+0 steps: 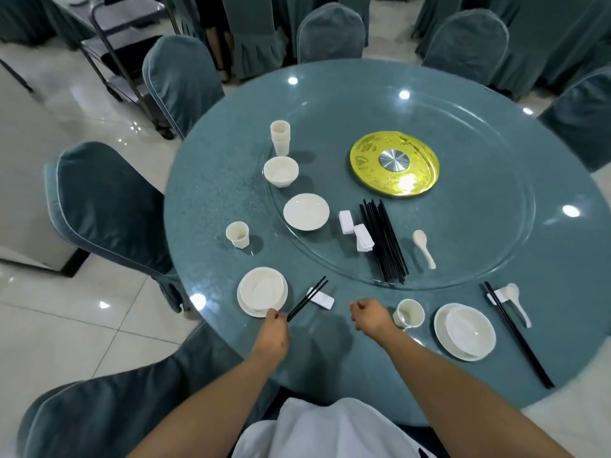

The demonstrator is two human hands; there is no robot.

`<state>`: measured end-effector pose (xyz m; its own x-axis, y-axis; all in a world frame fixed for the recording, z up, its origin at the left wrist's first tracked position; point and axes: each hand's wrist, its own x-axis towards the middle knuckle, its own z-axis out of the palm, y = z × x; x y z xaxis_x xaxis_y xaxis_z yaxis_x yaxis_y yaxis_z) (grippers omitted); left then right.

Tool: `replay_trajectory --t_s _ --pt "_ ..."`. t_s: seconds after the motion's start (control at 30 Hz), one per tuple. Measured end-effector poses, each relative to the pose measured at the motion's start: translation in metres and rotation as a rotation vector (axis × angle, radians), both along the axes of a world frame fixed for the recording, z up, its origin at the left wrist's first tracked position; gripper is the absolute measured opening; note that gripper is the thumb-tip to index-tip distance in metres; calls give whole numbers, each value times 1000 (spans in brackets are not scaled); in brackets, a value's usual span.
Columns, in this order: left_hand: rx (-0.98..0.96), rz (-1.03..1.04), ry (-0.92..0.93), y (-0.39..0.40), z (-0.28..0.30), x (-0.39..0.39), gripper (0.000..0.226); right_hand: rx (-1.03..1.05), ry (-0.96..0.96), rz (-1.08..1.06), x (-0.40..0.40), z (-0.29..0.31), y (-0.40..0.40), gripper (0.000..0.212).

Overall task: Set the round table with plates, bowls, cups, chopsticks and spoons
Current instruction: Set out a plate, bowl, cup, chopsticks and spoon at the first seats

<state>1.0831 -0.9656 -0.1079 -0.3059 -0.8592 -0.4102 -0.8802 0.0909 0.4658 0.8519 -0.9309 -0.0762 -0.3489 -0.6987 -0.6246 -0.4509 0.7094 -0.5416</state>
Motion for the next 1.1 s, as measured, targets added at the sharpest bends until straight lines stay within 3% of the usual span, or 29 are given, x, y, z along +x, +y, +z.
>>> replay_trajectory --t_s 0.3,0.57,1.1 --pt "41 68 -112 20 -37 -8 28 23 -29 -74 -22 -30 38 39" --pt "-54 26 -263 17 -52 -8 29 20 56 -18 -29 -37 50 37" --pt "-73 -66 -248 -2 -35 -28 30 1 102 49 -34 -17 18 32"
